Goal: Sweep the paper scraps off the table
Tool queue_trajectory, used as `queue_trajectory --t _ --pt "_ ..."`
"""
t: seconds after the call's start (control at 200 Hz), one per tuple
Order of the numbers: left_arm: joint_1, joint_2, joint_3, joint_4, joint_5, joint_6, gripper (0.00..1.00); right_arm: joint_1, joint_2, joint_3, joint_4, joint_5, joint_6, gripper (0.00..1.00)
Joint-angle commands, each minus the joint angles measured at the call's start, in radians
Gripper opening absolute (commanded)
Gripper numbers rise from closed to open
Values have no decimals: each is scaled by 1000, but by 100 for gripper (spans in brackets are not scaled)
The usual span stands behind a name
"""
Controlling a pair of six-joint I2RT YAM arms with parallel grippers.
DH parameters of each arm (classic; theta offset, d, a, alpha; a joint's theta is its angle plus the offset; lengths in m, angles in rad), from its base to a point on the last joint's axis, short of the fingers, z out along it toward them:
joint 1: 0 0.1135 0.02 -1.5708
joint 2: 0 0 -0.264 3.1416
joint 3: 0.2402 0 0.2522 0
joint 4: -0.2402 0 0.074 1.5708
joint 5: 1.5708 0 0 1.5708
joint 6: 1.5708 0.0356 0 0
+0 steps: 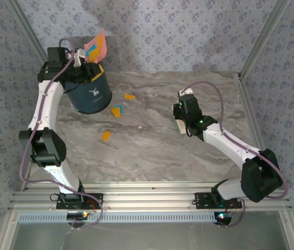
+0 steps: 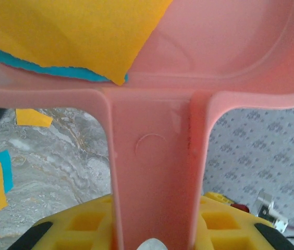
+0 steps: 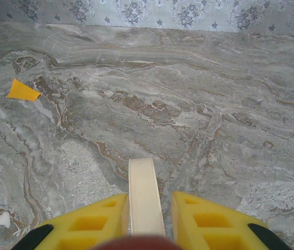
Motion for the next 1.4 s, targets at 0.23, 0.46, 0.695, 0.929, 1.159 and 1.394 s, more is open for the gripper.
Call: queue_trajectory --t 0.23,0.46,0.695,0.929,1.159,1.394 --pt "41 -53 -99 248 85 -238 0 -8 -14 -1 5 -7 31 0" --pt "55 -59 -162 384 115 -361 0 -9 -11 -1 4 -7 32 0" --pt "62 -87 -219 507 127 -479 0 -13 -8 -5 3 -7 33 0" --pt "66 -93 -258 630 144 -589 0 -14 -7 -9 5 -7 35 0" --pt "68 -92 -299 747 149 -698 0 -15 -8 -8 5 -10 36 0" --pt "71 -83 -333 860 145 -802 0 -17 -7 -11 3 -10 37 0"
